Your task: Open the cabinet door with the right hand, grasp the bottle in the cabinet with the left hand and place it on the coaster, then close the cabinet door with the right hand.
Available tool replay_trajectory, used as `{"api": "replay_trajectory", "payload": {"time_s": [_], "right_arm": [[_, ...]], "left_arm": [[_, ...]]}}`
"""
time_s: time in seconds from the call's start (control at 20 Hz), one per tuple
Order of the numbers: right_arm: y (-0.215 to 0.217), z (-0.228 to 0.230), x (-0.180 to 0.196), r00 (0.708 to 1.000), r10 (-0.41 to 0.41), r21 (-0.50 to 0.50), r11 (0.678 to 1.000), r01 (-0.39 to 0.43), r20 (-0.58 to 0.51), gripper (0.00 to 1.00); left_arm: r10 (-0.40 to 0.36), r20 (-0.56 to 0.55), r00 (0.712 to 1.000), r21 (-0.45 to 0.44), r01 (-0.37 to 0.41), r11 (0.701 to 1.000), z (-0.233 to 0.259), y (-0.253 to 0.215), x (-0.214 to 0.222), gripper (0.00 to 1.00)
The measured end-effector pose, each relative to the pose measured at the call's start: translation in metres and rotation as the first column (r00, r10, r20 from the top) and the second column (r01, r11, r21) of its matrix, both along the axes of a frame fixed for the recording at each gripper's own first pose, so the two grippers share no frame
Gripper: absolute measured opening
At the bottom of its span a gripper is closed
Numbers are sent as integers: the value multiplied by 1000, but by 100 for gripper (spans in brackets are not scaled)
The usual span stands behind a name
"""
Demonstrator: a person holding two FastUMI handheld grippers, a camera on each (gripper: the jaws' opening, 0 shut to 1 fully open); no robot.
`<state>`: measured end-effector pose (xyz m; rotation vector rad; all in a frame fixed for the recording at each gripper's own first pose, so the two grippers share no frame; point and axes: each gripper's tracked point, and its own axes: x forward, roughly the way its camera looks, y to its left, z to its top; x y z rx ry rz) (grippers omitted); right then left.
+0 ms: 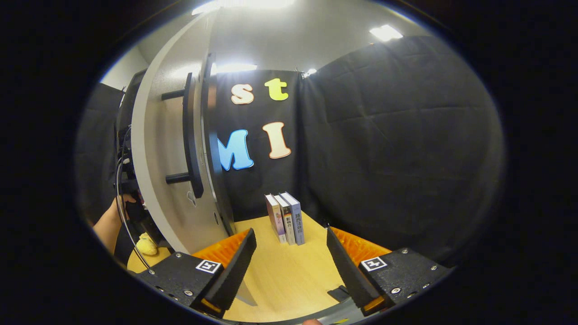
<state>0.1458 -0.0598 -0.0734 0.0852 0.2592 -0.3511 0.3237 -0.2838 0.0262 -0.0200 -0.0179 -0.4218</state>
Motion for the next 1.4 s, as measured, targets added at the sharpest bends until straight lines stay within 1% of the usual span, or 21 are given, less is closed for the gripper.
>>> {"api": "replay_trajectory", "payload": {"time_s": [0.05, 0.25, 0.5, 0.55, 0.6, 0.65, 0.7, 0.8, 0.85, 0.9, 0.95, 1.0, 1.05, 1.1, 1.25, 1.4], "right_arm": [[1, 3, -1, 1000, 18, -11, 1000, -18, 4, 97], [2, 11, -7, 996, 89, -43, 995, -89, 14, 97], [8, 18, -17, 985, 169, -42, 985, -168, 32, 96], [8, 18, -19, 983, 183, -43, 983, -181, 34, 96], [9, 20, -21, 980, 197, -40, 980, -196, 38, 96], [11, 20, -23, 976, 212, -35, 977, -210, 42, 96], [13, 22, -25, 973, 226, -30, 974, -225, 46, 96], [15, 23, -28, 966, 252, -25, 968, -251, 51, 96], [15, 24, -31, 963, 262, -25, 965, -261, 53, 96], [16, 24, -33, 961, 272, -25, 962, -271, 54, 96], [17, 24, -35, 958, 282, -24, 959, -281, 57, 96], [18, 25, -37, 954, 292, -22, 956, -291, 61, 96], [20, 26, -39, 951, 302, -20, 953, -301, 64, 96], [20, 26, -41, 949, 310, -18, 951, -309, 66, 96], [25, 26, -48, 941, 332, -13, 943, -332, 70, 96], [27, 24, -50, 936, 347, -25, 938, -346, 66, 96]], "left_arm": [[4, 5, 1000, 1, -4, 1000, 3, 5, -10, 75], [41, 21, 999, 12, -41, 999, 14, 20, -49, 75], [97, 10, 995, 8, -97, 995, 13, 47, -92, 71], [108, 9, 994, 7, -108, 994, 13, 53, -101, 71], [120, 8, 993, 7, -120, 993, 10, 60, -110, 75], [128, 6, 992, 5, -128, 992, 9, 65, -118, 71], [136, 5, 991, 2, -136, 991, 8, 69, -127, 75], [151, 0, 988, -4, -151, 988, 6, 77, -145, 75], [157, -2, 988, -8, -157, 988, 5, 81, -153, 75], [160, -4, 987, -12, -160, 987, 2, 84, -161, 71], [162, -7, 987, -13, -162, 987, -2, 86, -169, 71], [164, -8, 986, -12, -164, 986, -5, 88, -178, 75], [165, -7, 986, -8, -165, 986, -10, 89, -187, 75], [164, -5, 986, -3, -164, 986, -14, 90, -195, 71], [151, -8, 989, -7, -151, 989, -32, 89, -219, 71], [155, -14, 988, -2, -155, 988, -50, 94, -240, 71]]}}
